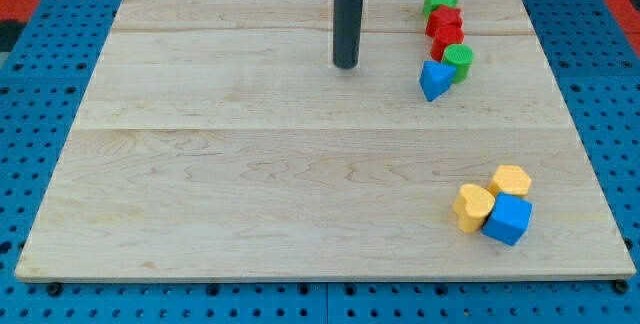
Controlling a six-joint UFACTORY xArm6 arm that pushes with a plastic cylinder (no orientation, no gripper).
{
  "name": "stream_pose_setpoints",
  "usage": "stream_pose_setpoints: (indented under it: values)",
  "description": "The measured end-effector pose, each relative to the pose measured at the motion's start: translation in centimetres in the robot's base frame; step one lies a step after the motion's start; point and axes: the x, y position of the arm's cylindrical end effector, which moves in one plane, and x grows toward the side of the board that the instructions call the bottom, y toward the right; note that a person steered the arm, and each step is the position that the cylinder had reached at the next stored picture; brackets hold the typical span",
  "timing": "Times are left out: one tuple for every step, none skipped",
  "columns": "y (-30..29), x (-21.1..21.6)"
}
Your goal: Point your arm towards top right side of the board
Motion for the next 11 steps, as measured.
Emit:
stream_pose_setpoints:
  values:
    - [0.1,-6.8]
    - [1.9,-12.1]
    - [3.0,-12.1]
    - [5.9,-12.1]
    - [7.9,-12.1]
    - [10.0,-12.2]
    - [11.3,-12.2]
    - [14.9,-12.1]
    - [19.9,-12.2]
    - [22.7,-12.2]
    - [21.1,-10.1]
